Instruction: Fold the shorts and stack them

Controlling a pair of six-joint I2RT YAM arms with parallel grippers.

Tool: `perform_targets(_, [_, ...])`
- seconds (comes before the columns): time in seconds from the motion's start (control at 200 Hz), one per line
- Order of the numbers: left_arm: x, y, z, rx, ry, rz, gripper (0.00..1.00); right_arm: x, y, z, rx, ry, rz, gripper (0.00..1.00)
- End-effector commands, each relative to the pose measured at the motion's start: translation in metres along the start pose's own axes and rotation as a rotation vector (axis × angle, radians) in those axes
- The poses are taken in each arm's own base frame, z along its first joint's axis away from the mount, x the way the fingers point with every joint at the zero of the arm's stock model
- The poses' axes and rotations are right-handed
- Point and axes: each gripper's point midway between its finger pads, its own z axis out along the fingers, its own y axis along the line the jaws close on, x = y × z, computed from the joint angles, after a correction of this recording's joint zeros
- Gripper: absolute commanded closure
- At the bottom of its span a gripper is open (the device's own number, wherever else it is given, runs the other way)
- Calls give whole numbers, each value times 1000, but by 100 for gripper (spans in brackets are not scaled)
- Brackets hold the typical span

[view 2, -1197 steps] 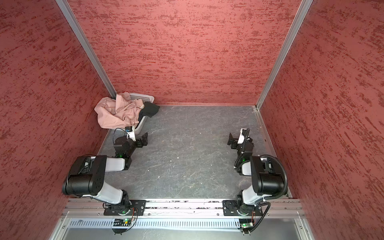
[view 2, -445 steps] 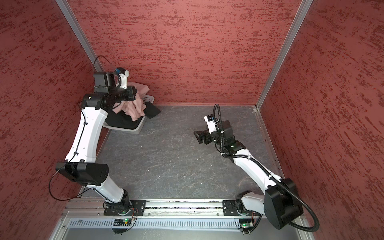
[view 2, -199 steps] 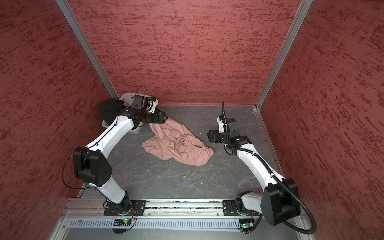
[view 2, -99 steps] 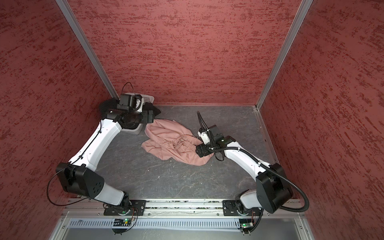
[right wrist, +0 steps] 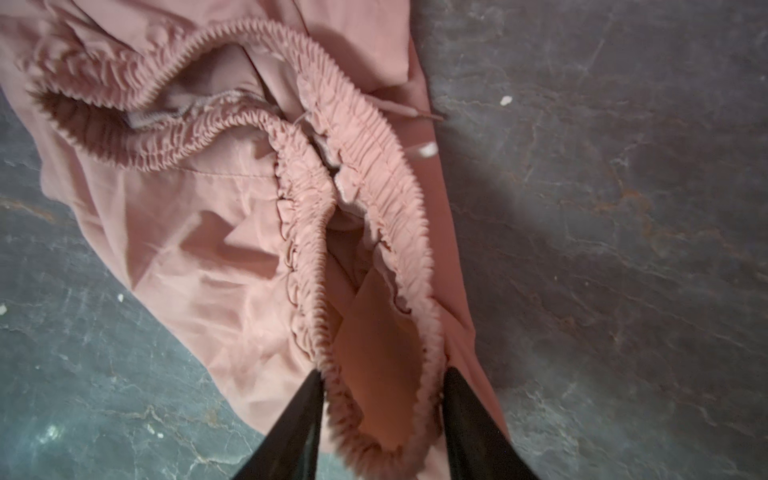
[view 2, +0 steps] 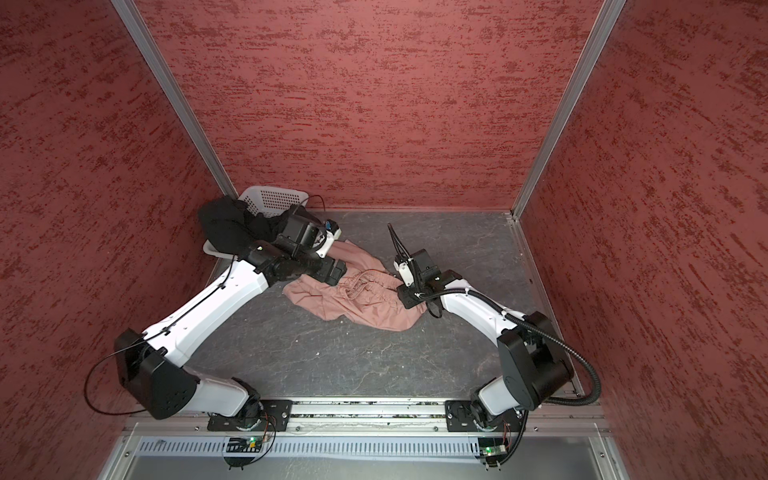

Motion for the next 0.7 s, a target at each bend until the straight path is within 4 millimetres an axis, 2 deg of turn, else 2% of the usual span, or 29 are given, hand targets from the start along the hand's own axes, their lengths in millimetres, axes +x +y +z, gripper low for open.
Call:
perform_targets(0.0, [25, -4, 23, 1, 115, 49, 1, 1, 3, 7, -11, -13, 0, 82])
perform_targets(0.06, [29, -11, 33, 3, 136, 91, 1, -1, 3, 5, -11, -22, 6, 95])
perform_targets(0.13, [32, -22, 43, 19, 146, 170, 1, -3, 5, 3, -23, -40, 14, 100])
perform_targets(0.235, [34, -26, 55, 9, 175, 272, 1, -4, 7, -1, -35, -57, 23, 100])
perform_targets(0.371, [41, -19, 70, -77, 256, 400, 1, -2, 8, -2, -50, -71, 35, 100])
perform_targets(0.391, [42, -18, 73, -88, 265, 416, 1, -7, 8, -10, -52, -98, 35, 100])
perform_targets(0.431, [44, -17, 79, -104, 277, 443, 1, -7, 8, -11, -55, -108, 39, 100])
perform_targets(0.531, [41, -12, 91, -139, 270, 462, 1, -8, 8, -15, -70, -128, 45, 100])
perform_targets(0.626, [37, -15, 100, -101, 251, 457, 0, -8, 9, -16, -87, -140, 48, 100])
perform_targets(0.696, [39, -17, 104, -82, 275, 463, 4, -7, 9, -16, -88, -137, 51, 100])
